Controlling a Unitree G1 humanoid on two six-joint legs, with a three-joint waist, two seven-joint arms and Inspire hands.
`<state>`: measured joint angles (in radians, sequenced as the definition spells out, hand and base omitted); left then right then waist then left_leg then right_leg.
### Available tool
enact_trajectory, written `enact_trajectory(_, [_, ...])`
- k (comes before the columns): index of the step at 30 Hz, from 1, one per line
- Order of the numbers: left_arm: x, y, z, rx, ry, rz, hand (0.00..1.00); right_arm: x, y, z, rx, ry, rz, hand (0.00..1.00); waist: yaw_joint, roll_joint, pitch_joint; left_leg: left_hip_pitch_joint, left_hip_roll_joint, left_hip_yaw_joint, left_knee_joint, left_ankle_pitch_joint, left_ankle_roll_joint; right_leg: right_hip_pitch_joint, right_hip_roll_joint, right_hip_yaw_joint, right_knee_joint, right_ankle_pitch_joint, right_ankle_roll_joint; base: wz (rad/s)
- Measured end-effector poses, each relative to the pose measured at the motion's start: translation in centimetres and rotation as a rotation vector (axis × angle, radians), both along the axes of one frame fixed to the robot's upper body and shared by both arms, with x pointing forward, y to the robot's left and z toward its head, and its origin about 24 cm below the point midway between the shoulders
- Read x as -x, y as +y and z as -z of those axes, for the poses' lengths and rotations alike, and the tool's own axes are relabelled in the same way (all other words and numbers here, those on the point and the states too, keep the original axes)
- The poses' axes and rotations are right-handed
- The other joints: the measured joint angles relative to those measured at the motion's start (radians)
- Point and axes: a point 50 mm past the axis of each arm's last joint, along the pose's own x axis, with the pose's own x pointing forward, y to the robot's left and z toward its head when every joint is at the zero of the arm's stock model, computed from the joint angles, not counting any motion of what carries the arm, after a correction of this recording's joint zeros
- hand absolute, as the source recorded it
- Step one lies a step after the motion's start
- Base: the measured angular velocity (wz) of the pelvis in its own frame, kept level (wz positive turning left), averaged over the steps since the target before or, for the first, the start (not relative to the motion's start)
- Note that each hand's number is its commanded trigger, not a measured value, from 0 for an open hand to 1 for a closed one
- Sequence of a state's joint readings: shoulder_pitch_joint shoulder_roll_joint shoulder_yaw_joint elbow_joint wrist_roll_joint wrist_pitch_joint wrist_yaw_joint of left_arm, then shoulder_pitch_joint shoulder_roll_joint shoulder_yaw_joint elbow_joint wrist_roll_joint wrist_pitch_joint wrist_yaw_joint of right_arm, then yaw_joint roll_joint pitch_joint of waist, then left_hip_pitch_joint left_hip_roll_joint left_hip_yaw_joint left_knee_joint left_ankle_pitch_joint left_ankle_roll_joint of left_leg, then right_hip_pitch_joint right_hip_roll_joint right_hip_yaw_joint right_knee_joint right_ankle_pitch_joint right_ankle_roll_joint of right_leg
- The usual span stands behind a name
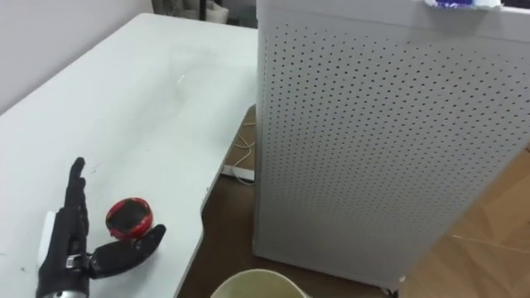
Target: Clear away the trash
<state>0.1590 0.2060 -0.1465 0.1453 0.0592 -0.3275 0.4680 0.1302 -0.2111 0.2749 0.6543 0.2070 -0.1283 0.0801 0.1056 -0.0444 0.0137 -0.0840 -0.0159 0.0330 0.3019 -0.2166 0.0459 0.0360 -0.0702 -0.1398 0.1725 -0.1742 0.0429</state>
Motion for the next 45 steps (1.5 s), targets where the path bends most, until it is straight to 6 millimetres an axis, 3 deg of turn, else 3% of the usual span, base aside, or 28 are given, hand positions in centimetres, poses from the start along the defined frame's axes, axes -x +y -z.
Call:
enact_trajectory(2, [0.1, -0.1, 0.4, -0.001, 0.017, 0.001, 0.51, 0.3, -0.1, 0.1, 0.002, 0.008, 0.002, 1.0, 0.0, 0.003, 0.0009, 0.003, 0.003, 0.001, -0.001, 0.001, -0.001, -0.001, 0.003, -0.001, 0.001, 0.0, 0.0, -0.04])
enact_trajectory(3, [0.2, -0.1, 0.9, -0.002, 0.039, 0.0, 0.54, 0.4, -0.1, 0.2, 0.001, 0.014, 0.001, 1.0, -0.004, 0.004, 0.0018, 0.008, 0.003, 0.001, -0.003, 0.001, -0.002, -0.001, 0.003, -0.003, 0.002, 0.0, 0.0, -0.04])
enact_trajectory(4, [0.3, -0.1, 1.2, -0.003, 0.052, 0.0, 1.0, 0.5, -0.1, 0.2, 0.0, 0.016, -0.001, 1.0, -0.006, 0.005, 0.0018, 0.01, 0.003, 0.001, -0.003, 0.001, -0.002, -0.001, 0.004, -0.003, 0.005, 0.0, 0.0, 0.0])
enact_trajectory(7, [0.5, -0.4, 1.9, 0.001, 0.091, 0.004, 1.0, 0.6, -0.1, 0.4, -0.003, 0.031, -0.006, 1.0, -0.015, -0.001, 0.0046, 0.006, 0.004, 0.003, -0.01, 0.002, -0.003, -0.018, 0.004, -0.011, 0.03, 0.0, 0.0, -0.07])
enact_trajectory(16, [0.4, -0.6, 2.5, 0.007, 0.138, 0.042, 1.0, 1.6, 0.2, 1.1, 0.002, 0.095, -0.032, 1.0, -0.026, -0.021, -0.0021, 0.026, 0.004, 0.021, -0.019, 0.003, -0.003, -0.016, 0.003, -0.009, 0.033, 0.002, -0.003, -0.08])
enact_trajectory(26, [0.2, -0.5, 2.5, 0.065, 0.148, 0.039, 1.0, 1.4, 0.4, 0.8, 0.012, 0.079, -0.048, 1.0, -0.029, -0.014, -0.0073, 0.03, 0.004, 0.023, -0.027, 0.004, -0.003, -0.015, 0.002, -0.004, 0.03, 0.002, -0.003, 0.0])
enact_trajectory(32, [0.1, -0.6, 2.7, 0.184, 0.164, 0.05, 1.0, 1.3, 0.4, 0.8, 0.011, 0.076, -0.041, 1.0, -0.034, -0.001, -0.0012, 0.037, 0.004, 0.023, -0.03, 0.004, -0.003, -0.015, -0.001, -0.011, 0.031, 0.002, -0.003, 0.0])
enact_trajectory(34, [0.0, -1.0, 2.7, 0.219, 0.17, 0.086, 1.0, 1.2, 0.5, 0.8, 0.008, 0.073, -0.045, 1.0, -0.042, 0.003, -0.0001, 0.034, 0.004, 0.021, -0.03, 0.004, -0.003, -0.017, -0.001, -0.012, 0.031, 0.002, -0.003, 0.0])
enact_trajectory(40, [-0.3, -4.9, 1.8, 0.327, 0.184, 0.34, 1.0, 0.7, 0.9, 0.6, -0.008, 0.064, -0.078, 1.0, -0.083, 0.005, -0.0001, 0.018, 0.004, 0.021, -0.027, 0.006, -0.003, -0.026, 0.0, -0.023, 0.033, 0.002, -0.004, -0.01])
enact_trajectory(45, [-0.8, -7.6, -1.1, 0.357, 0.089, 0.583, 1.0, -0.2, 1.1, 0.2, -0.01, 0.032, -0.088, 1.0, -0.129, -0.002, -0.0011, -0.003, 0.007, 0.026, -0.015, 0.006, -0.003, -0.046, 0.001, -0.019, 0.035, 0.002, -0.004, -0.03])
